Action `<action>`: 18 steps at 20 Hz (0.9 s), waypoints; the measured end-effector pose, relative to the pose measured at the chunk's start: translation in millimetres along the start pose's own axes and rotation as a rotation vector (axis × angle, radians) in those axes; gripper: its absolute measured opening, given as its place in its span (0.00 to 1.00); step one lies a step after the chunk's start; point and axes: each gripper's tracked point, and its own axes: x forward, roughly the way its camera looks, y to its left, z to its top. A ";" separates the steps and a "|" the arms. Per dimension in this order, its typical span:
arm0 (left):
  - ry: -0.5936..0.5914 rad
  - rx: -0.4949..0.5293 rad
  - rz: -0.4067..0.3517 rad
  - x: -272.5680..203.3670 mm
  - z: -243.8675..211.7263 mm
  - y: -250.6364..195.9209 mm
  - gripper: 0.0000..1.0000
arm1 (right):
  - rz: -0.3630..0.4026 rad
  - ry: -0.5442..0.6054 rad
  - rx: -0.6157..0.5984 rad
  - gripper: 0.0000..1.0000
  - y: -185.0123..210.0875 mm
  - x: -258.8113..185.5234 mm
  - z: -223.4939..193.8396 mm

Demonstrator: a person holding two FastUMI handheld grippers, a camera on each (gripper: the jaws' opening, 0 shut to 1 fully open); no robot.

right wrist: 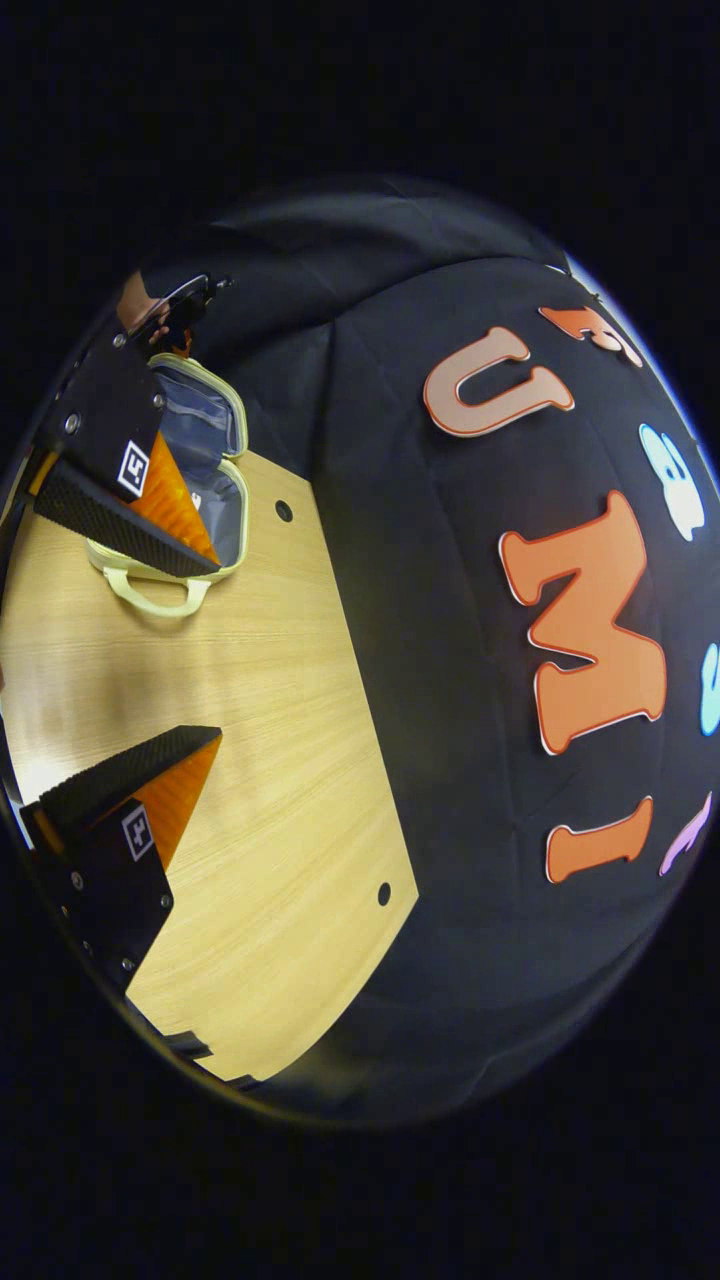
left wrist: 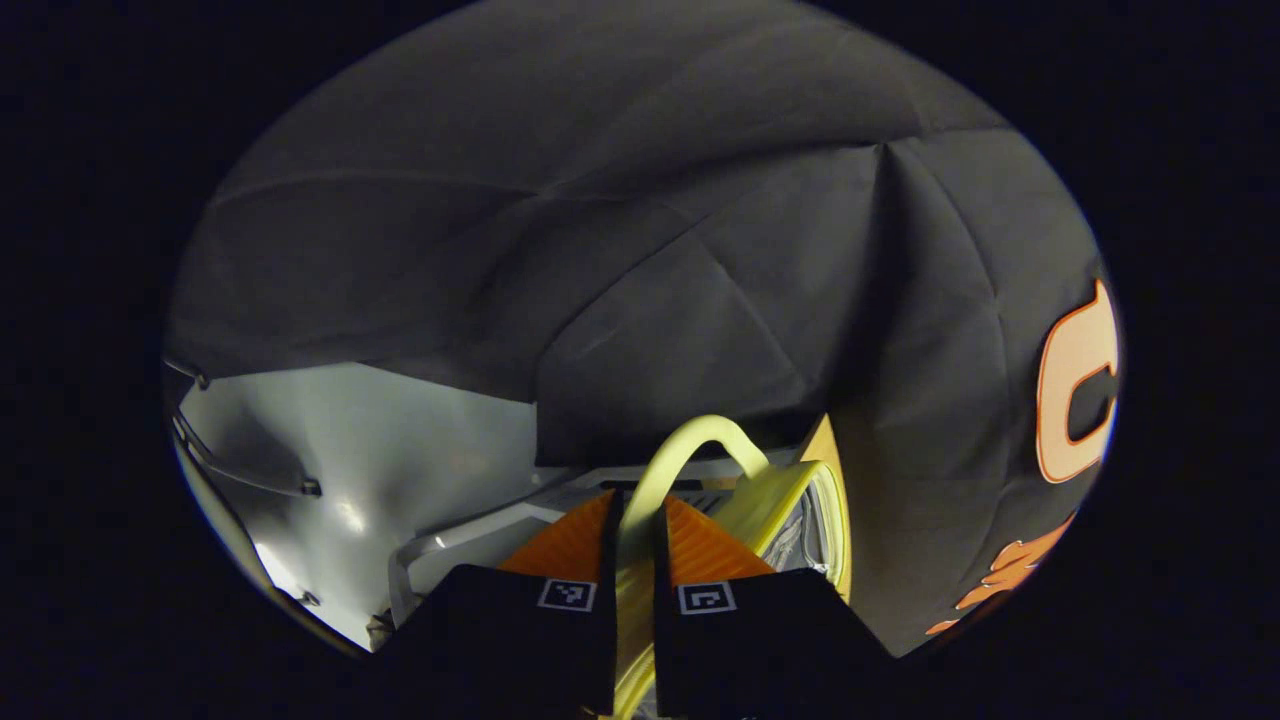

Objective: First open the suitcase, pack the skin care products into it, and then close the suitcase.

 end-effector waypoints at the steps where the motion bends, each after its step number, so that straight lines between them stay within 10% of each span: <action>1: -0.017 0.023 -0.007 -7.7 2.4 -3.5 0.16 | -0.007 -0.005 0.001 0.96 -7.1 -4.5 0.8; 18: -0.201 0.481 -0.372 -191.7 -53.7 -215.1 0.14 | -0.014 -0.142 -0.081 0.96 -102.5 -74.2 30.0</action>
